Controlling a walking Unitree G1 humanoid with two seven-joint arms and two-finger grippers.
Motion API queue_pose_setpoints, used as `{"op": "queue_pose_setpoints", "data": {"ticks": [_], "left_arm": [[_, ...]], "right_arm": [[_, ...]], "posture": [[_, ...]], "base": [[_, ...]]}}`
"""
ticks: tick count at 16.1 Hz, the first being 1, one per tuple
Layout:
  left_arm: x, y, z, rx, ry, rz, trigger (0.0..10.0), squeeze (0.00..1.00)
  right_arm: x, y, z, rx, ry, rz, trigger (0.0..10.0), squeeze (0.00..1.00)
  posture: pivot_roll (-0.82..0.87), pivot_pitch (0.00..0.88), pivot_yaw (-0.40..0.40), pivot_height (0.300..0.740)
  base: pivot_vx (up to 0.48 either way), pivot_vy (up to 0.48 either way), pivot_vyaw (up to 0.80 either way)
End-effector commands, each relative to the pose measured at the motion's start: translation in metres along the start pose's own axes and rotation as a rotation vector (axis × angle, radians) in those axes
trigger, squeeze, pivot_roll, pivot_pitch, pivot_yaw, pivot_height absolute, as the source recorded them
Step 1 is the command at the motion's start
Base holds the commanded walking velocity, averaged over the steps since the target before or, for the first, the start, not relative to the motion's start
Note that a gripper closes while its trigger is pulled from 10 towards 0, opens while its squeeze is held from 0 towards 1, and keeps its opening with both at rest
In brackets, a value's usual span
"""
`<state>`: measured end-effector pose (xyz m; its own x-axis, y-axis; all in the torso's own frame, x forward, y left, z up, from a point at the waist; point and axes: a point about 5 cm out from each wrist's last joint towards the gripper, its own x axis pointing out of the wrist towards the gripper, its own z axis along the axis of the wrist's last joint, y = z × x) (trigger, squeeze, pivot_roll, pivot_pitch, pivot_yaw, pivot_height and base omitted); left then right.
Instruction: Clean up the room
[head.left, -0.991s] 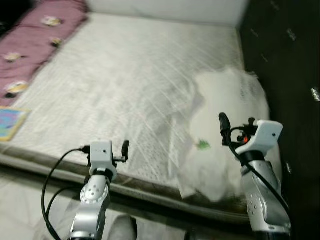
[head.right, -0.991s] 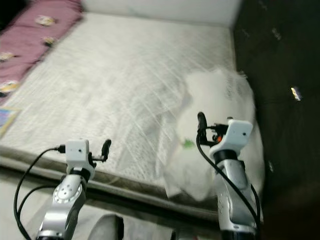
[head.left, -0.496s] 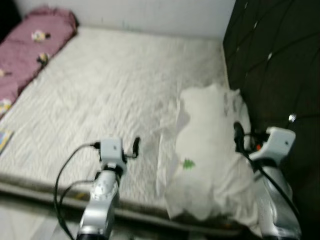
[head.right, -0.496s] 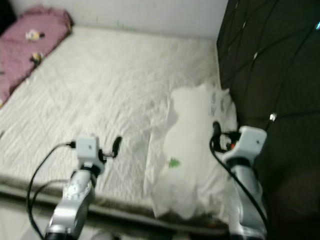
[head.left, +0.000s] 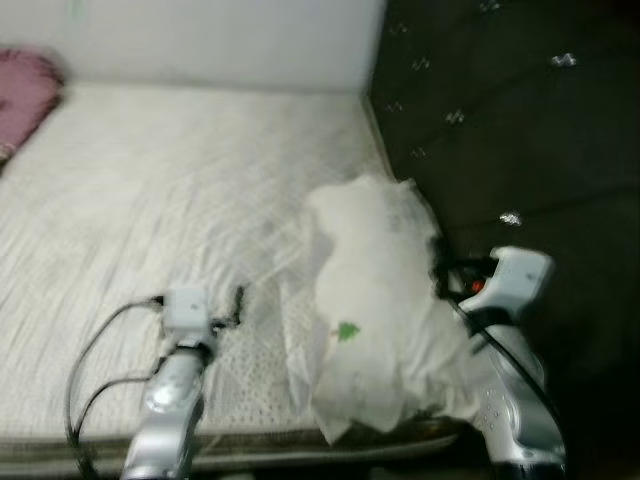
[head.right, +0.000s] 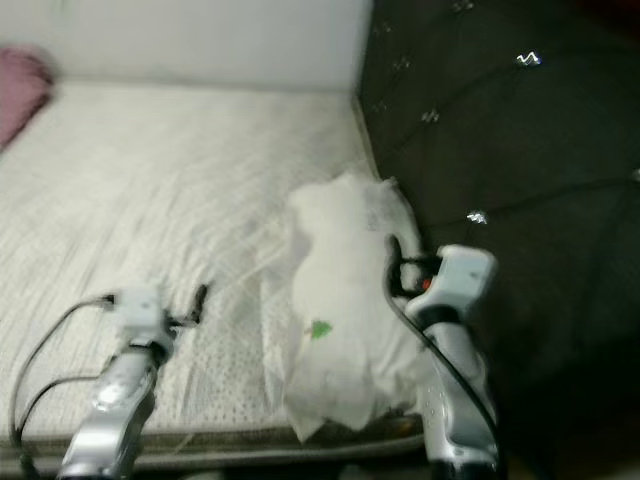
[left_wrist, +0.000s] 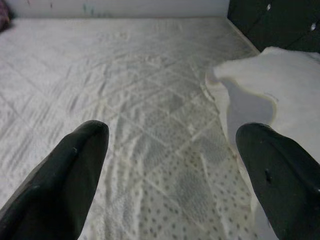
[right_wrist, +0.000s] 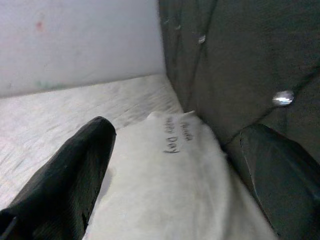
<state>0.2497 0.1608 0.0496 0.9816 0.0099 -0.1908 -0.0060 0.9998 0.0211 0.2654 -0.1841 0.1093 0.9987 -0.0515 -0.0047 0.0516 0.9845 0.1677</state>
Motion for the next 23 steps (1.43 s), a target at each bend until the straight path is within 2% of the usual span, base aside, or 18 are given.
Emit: {"op": "queue_pose_setpoints", "data": {"ticks": [1, 9, 12, 23], "left_arm": [[0.002, -0.011, 0.004, -0.011, -0.010, -0.031, 10.0, 0.00], [0.001, -0.011, 0.004, -0.008, -0.008, -0.028, 10.0, 0.00], [-0.001, -0.010, 0.002, -0.005, -0.004, -0.023, 10.0, 0.00], [-0.002, -0.008, 0.002, 0.001, 0.001, -0.015, 10.0, 0.00]], "right_arm": [[-0.001, -0.008, 0.001, -0.019, 0.001, -0.026, 10.0, 0.00], [-0.001, 0.000, -0.002, -0.006, 0.011, 0.028, 10.0, 0.00], [-0.002, 0.004, -0.002, -0.029, 0.005, 0.063, 10.0, 0.00], [-0.001, 0.004, -0.004, -0.029, 0.013, 0.067, 10.0, 0.00]], "posture": [[-0.05, 0.010, 0.009, 0.740], [-0.04, 0.021, 0.008, 0.740], [-0.04, 0.026, 0.007, 0.740], [-0.04, 0.030, 0.004, 0.740]], "base": [[0.000, 0.322, 0.00], [0.000, 0.326, 0.00], [0.000, 0.339, 0.00], [0.000, 0.345, 0.00]]}}
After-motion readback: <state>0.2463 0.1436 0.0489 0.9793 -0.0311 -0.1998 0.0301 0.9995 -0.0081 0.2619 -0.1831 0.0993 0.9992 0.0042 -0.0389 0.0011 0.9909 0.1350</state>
